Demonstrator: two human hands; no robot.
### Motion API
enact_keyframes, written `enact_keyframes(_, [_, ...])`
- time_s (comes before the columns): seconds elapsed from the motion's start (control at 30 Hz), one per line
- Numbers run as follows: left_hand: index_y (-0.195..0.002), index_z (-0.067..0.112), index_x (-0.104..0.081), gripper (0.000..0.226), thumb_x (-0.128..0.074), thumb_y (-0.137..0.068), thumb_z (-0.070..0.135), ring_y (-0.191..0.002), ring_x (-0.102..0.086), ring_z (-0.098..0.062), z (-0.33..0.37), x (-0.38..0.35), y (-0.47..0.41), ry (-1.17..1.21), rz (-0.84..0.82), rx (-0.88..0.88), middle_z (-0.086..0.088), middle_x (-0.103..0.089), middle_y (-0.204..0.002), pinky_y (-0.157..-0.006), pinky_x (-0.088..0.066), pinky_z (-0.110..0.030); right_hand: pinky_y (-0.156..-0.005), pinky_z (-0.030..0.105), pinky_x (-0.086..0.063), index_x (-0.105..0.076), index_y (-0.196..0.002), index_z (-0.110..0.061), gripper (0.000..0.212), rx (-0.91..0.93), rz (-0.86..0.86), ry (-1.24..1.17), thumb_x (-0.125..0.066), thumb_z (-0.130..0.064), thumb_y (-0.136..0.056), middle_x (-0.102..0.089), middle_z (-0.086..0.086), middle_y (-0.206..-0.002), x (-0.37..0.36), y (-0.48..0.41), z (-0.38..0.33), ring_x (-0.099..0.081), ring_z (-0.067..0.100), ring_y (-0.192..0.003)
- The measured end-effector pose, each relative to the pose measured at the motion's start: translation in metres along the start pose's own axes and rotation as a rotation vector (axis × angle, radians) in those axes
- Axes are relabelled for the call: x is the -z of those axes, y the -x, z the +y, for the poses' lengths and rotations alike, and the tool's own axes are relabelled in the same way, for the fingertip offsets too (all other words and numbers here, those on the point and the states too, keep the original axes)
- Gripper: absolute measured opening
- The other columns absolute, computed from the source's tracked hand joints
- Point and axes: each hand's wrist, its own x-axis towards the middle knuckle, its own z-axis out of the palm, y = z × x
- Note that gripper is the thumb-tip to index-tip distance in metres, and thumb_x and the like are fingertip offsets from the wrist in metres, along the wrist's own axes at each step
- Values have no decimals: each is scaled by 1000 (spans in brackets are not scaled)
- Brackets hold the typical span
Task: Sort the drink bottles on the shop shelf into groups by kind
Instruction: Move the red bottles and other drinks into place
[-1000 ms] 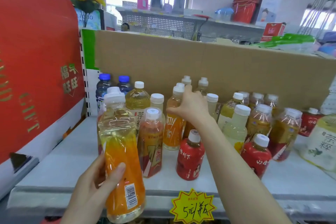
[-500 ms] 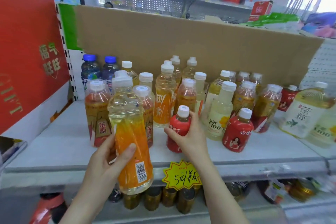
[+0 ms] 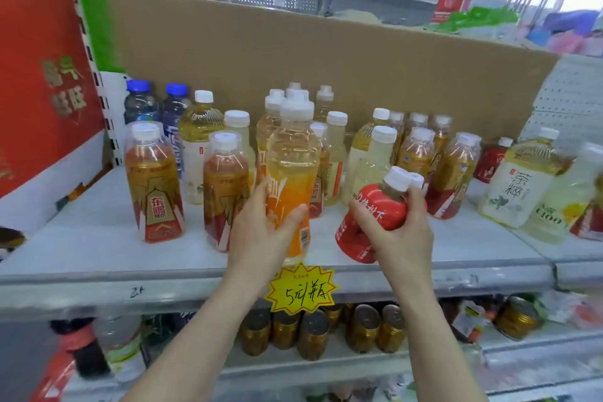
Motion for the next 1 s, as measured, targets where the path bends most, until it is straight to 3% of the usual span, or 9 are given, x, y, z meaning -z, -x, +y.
enact_keyframes(0.07, [-130, 29, -52, 51, -68, -86, 47, -111, -62, -14, -9, -24, -11, -80, 59, 13, 10, -65, -119, -96, -51, -43, -93, 44, -55, -51, -127, -36, 75, 14, -41, -13, -80, -66, -65, -64, -11, -112, 8, -3, 7, -65, 11, -98])
enact_keyframes(0.13, [-138, 27, -47, 58, -67, -87, 46, -119, -56, -15, -13, -41, -16, -134, 129, 19, 8, -60, -130, -102, -47, -41, -92, 44, -56, -52, -124, -37, 75, 39, -101, -27, -76, -71, -62, -65, -16, -110, 16, -10, 14, -66, 8, -98])
enact_keyframes(0.3, [-142, 23, -46, 63, -70, -87, 41, -120, -58, -17, -18, -57, -24, -138, 247, 124, 5, -61, -132, -99, -48, -37, -84, 23, -53, -52, -111, -52, 56, 112, -280, -44, -79, -65, -65, -62, -37, -102, 27, -29, 19, -63, -9, -94])
enact_keyframes(0.4, [-147, 24, -42, 66, -71, -88, 34, -123, -52, -11, -9, -61, -18, -212, 302, 132, 9, -54, -136, -99, -44, -29, -87, 27, -55, -53, -119, -49, 59, 131, -367, -106, -83, -57, -69, -65, -28, -106, 26, -41, 25, -65, -4, -98])
enact_keyframes(0.5, [-150, 30, -36, 67, -68, -91, 26, -131, -38, 0, 12, -69, 18, -189, 397, 35, 13, -42, -146, -105, -32, -22, -78, 17, -53, -56, -115, -44, 47, 141, -463, -204, -83, -45, -76, -67, -27, -101, 26, -50, 22, -66, -5, -93])
enact_keyframes(0.63, [-139, 52, -38, 71, -76, -81, 40, -119, -56, 5, 36, -83, 57, 107, -10, 103, 27, -54, -131, -94, -49, -16, -76, 21, -58, -59, -115, -39, 36, 160, -624, -297, -77, -44, -84, -68, -24, -102, 16, -55, 11, -69, -1, -91])
enact_keyframes(0.77, [-142, 44, -35, 84, -84, -74, 39, -103, -66, 2, 37, -85, 57, 88, 77, 157, 19, -66, -115, -90, -56, -28, -84, 44, -59, -61, -110, -36, 19, 161, -784, -286, -56, -50, -98, -70, -12, -96, 1, -49, -2, -70, 7, -89])
enact_keyframes(0.87, [-138, 45, -37, 85, -81, -65, 50, -98, -69, -4, 31, -79, 60, 131, 110, 187, 17, -68, -109, -89, -57, -36, -82, 37, -55, -62, -111, -33, 30, 257, -688, -256, -37, -49, -106, -68, -11, -97, -9, -57, -4, -65, 4, -90])
enact_keyframes(1.0, [-132, 48, -39, 87, -75, -55, 65, -96, -66, 3, 25, -63, 59, 89, 138, 208, 21, -66, -108, -88, -55, -28, -95, 29, -47, -50, -135, -23, 32, 229, -356, -186, -47, -33, -106, -60, -8, -119, -37, -99, -6, -56, 6, -109])
